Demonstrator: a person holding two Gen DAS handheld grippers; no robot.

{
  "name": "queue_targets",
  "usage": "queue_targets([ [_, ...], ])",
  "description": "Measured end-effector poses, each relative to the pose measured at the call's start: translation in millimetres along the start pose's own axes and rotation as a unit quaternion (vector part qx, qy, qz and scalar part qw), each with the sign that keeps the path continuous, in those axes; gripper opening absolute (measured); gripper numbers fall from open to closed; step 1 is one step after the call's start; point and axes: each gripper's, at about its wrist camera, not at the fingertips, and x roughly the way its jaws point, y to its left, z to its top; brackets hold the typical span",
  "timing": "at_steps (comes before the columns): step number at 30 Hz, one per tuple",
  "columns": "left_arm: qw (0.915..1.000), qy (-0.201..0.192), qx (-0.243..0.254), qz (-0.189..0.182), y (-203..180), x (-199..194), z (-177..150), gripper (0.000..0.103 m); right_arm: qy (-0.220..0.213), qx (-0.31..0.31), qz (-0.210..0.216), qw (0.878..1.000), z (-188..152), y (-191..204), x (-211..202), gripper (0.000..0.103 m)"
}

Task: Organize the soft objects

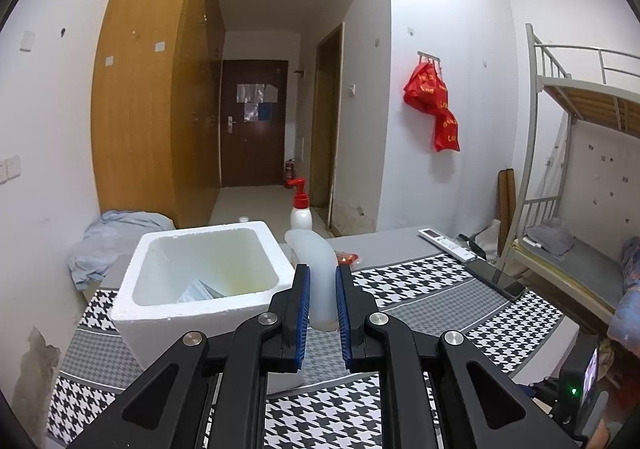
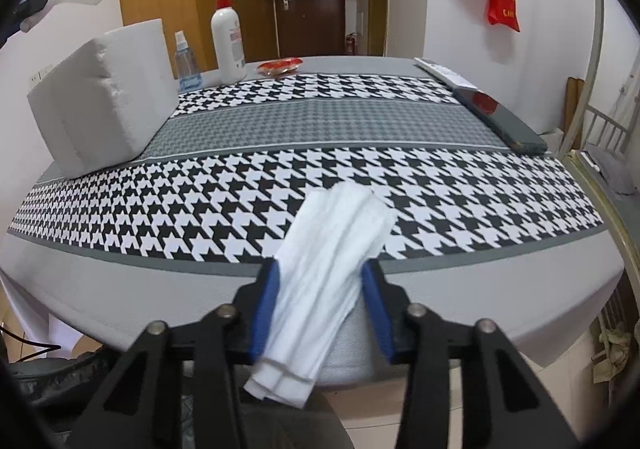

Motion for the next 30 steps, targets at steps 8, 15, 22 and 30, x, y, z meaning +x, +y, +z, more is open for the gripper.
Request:
queue_targets([
  [8, 1.0, -0.006, -0.002, 0.007, 3, -3, 4, 0.014, -0.007, 0.001, 0.007, 1.0, 5, 3, 0, 0.009],
  [15, 0.9998, -0.01, -0.005, 0.018, 9, -1, 7, 0.014, -0.035, -0.02, 0.025, 0.999, 27, 12, -7, 0.009],
  [22, 0.9995, -0.007, -0.004, 0.032, 16, 6, 11, 0.014, -0.06, -0.037, 0.052, 0.996, 53, 26, -10, 0.009],
  [30, 0.9985, -0.007, -0.007, 0.053, 27, 14, 13, 0.014, -0.099, -0.046, 0.095, 0.989, 93, 43, -21, 0.009],
])
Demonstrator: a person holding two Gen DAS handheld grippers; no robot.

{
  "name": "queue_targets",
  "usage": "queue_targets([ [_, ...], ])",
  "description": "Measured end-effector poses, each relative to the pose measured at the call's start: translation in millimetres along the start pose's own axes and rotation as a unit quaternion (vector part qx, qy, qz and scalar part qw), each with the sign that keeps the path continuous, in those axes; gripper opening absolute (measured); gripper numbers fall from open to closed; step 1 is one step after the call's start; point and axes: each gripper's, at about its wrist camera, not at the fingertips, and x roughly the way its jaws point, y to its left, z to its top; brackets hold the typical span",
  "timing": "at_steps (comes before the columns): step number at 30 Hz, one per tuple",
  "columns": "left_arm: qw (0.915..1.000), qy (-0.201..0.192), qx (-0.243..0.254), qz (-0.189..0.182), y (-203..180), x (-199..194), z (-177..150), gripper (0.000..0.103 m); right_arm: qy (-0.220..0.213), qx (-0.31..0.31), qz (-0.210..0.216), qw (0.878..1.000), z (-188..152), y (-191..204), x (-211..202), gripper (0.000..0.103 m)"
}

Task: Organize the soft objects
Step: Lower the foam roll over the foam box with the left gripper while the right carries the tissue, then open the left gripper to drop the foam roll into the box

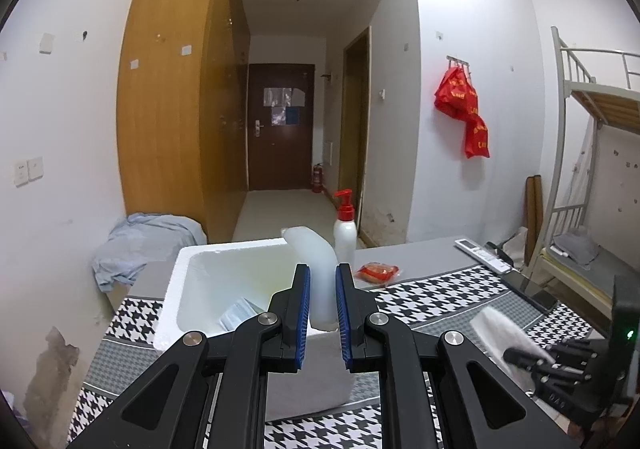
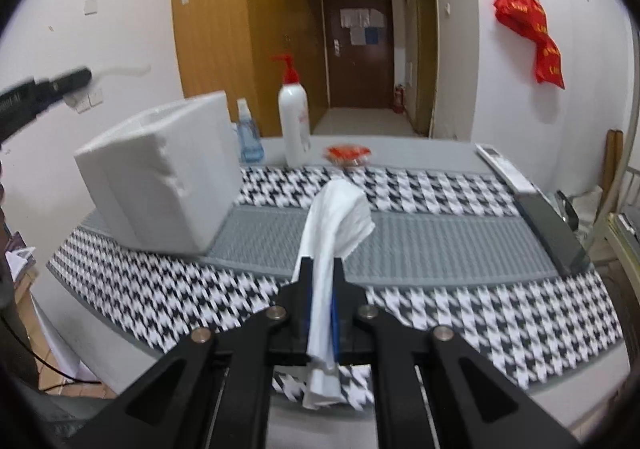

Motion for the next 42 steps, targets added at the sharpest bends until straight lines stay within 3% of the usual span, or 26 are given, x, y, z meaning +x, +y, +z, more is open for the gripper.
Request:
queue_targets([
  [17, 0.9992, 0.008, -0.01, 0.037, 28, 17, 3, 0.014, -0.058, -0.002, 0.079, 0.995, 67, 35, 16, 0.009],
  [30, 0.9986, 0.006, -0.009, 0.051, 42, 19, 7, 0.014, -0.067, -0.023, 0.099, 0.993, 90, 62, 20, 0.009],
  [42, 0.9981, 0.025, -0.022, 0.051, 54, 44, 5, 0.014, -0.064, -0.034, 0.111, 0.991, 101, 77, 36, 0.009],
])
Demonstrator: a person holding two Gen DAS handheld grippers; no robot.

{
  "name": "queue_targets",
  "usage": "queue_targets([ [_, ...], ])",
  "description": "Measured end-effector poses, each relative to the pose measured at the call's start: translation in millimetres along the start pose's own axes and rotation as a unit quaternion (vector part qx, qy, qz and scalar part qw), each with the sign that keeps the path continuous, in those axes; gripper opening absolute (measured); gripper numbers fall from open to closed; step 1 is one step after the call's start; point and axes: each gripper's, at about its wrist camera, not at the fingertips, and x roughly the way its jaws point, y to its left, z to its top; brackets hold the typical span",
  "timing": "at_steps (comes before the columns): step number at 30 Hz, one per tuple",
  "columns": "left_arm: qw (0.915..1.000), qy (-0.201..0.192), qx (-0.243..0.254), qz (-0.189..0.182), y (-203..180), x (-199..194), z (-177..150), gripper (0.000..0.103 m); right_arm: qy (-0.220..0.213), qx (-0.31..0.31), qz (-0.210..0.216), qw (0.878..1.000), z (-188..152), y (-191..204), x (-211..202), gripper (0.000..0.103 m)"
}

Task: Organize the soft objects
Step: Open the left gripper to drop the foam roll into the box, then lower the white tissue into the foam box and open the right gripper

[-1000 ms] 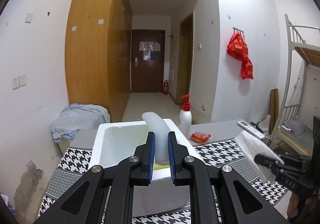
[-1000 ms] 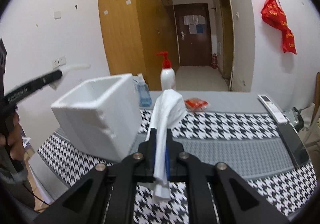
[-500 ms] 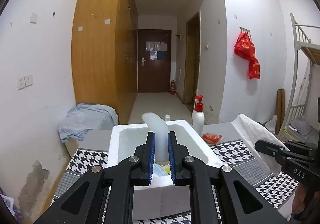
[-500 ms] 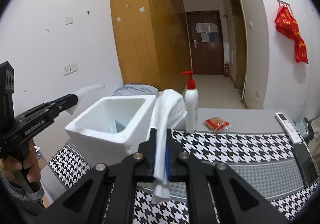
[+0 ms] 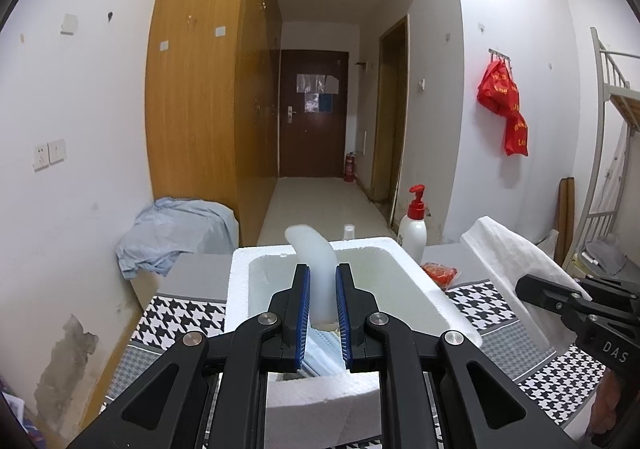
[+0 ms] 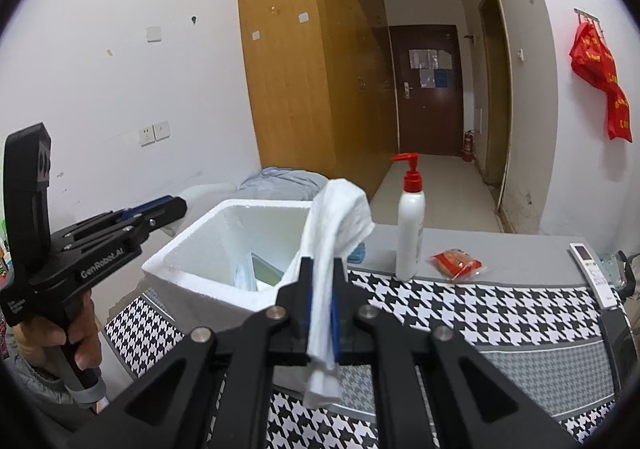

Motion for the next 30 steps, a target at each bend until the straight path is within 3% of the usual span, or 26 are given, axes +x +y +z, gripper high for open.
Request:
queue_targets([
  [9, 0.9998, 0.016, -0.002, -0.009, 5, 15, 1, 0.017, 0.004, -0.001, -0.006, 1.0, 3, 3, 6, 0.009],
  [13, 0.9996, 0.023, -0.003, -0.014, 5, 19, 0, 0.028, 0.003, -0.002, -0.009, 1.0, 5, 5, 5, 0.009],
  [15, 0.9997, 0.023, -0.003, -0.012, 6, 19, 0, 0.052, 0.003, -0.001, -0.011, 1.0, 5, 5, 5, 0.009],
  [16, 0.9997, 0.019, -0.008, -0.015, 8, 17, 0, 0.074, 0.003, -0.001, -0.012, 1.0, 5, 5, 4, 0.009],
  [17, 0.9997, 0.015, -0.012, -0.016, 9, 15, 0, 0.087, 0.002, -0.001, -0.013, 1.0, 5, 6, 4, 0.009],
  [20, 0.9999, -0.001, -0.015, -0.002, 13, 8, -2, 0.1, 0.002, -0.003, -0.015, 1.0, 6, 8, 4, 0.009],
  [30, 0.9996, -0.011, -0.002, 0.025, 25, -7, -5, 0.102, -0.007, -0.018, -0.011, 1.0, 8, 22, 3, 0.009],
])
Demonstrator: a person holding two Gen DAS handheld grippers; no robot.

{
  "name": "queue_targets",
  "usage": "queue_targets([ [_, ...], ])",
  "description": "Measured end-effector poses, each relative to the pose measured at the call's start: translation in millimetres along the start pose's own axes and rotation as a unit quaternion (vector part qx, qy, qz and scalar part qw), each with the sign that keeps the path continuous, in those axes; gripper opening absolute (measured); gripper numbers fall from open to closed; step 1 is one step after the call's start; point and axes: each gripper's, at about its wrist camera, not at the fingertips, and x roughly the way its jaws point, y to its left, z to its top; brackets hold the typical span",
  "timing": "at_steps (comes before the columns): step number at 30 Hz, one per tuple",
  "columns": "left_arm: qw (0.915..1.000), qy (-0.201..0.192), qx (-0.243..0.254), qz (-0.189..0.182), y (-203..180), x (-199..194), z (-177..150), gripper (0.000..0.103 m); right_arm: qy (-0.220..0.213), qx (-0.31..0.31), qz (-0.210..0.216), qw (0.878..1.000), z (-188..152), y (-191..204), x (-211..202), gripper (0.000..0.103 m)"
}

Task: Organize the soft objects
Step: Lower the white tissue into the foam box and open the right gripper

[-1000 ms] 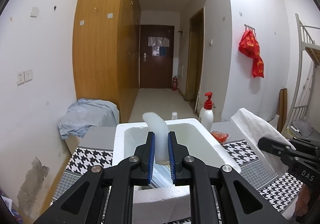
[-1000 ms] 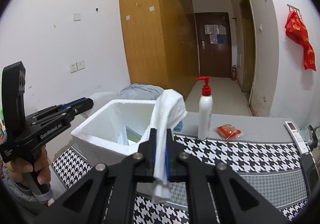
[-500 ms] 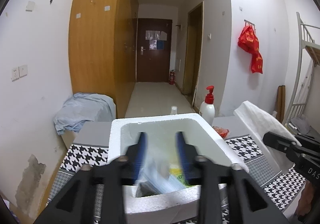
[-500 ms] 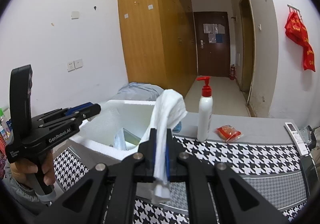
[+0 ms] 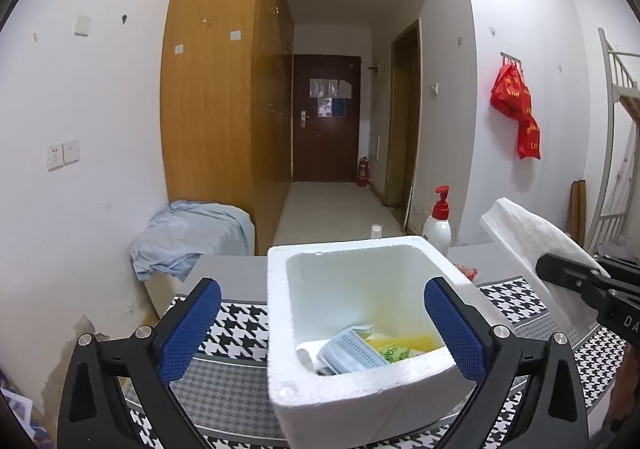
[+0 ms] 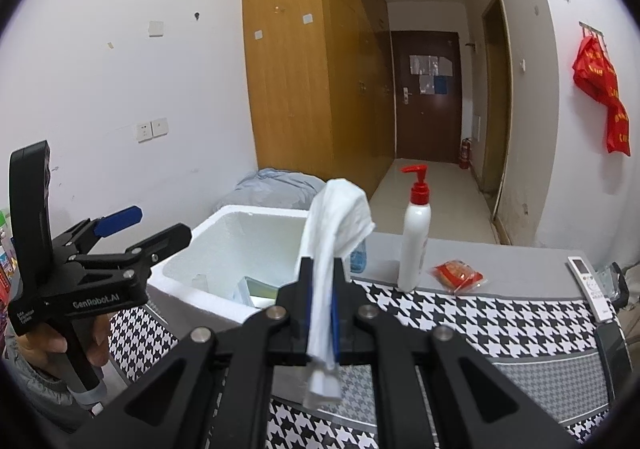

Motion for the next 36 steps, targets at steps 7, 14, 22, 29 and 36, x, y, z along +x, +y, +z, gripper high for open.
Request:
queue_targets([
  [7, 0.9999, -0.005, -0.005, 0.007, 12, -9, -7, 0.102, -0.002, 0.002, 0.009, 1.0, 7, 8, 6, 0.009],
  [14, 0.9997, -0.005, -0.013, 0.022, 25, -12, -9, 0.102, 0.007, -0.006, 0.024, 1.0, 11, 19, 18, 0.009],
  [22, 0.9994, -0.001, -0.021, 0.027, 38, -15, -13, 0.102, 0.01, -0.016, 0.036, 0.999, 16, 31, 29, 0.009],
  [29, 0.999, 0.003, -0.026, 0.036, 49, -21, -17, 0.102, 0.022, -0.022, 0.041, 0.999, 20, 42, 45, 0.009],
  [36, 0.9988, 0.002, -0.03, 0.039, 54, -28, -20, 0.102, 0.029, -0.019, 0.047, 0.998, 25, 46, 58, 0.009],
])
